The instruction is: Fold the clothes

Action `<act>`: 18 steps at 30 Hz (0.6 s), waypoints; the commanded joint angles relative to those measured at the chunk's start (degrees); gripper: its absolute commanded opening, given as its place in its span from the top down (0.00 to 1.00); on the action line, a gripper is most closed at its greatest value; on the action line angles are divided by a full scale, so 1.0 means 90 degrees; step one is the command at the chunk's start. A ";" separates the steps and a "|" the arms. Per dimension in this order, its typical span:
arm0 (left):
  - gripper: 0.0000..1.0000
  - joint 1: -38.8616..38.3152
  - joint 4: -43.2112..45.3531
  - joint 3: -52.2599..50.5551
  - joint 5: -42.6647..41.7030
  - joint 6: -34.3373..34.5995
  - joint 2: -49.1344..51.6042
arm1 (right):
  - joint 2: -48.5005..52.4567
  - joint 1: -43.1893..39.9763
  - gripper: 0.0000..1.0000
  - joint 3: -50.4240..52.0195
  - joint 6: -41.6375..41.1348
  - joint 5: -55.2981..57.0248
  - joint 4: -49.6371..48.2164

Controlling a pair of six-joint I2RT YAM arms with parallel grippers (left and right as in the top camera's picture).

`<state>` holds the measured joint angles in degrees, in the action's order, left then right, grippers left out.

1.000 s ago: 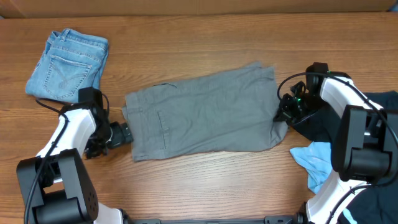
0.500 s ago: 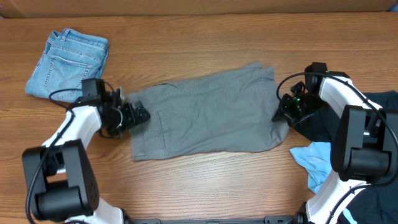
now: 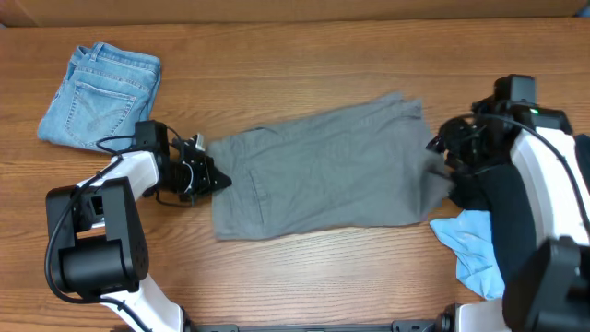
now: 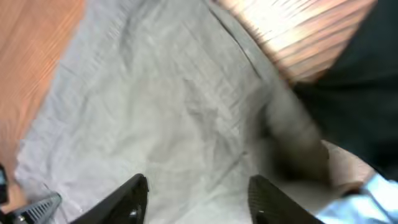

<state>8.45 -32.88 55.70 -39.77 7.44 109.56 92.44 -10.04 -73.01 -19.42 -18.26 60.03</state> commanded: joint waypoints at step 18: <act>0.96 0.0019 -0.4381 0.4121 0.1807 0.0437 -0.1365 | -0.0335 -0.0022 0.37 -0.0109 -0.0180 0.0306 -0.0007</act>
<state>15.22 -73.21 91.50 -16.82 6.11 97.69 90.26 -10.09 -73.03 -20.82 -15.14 60.01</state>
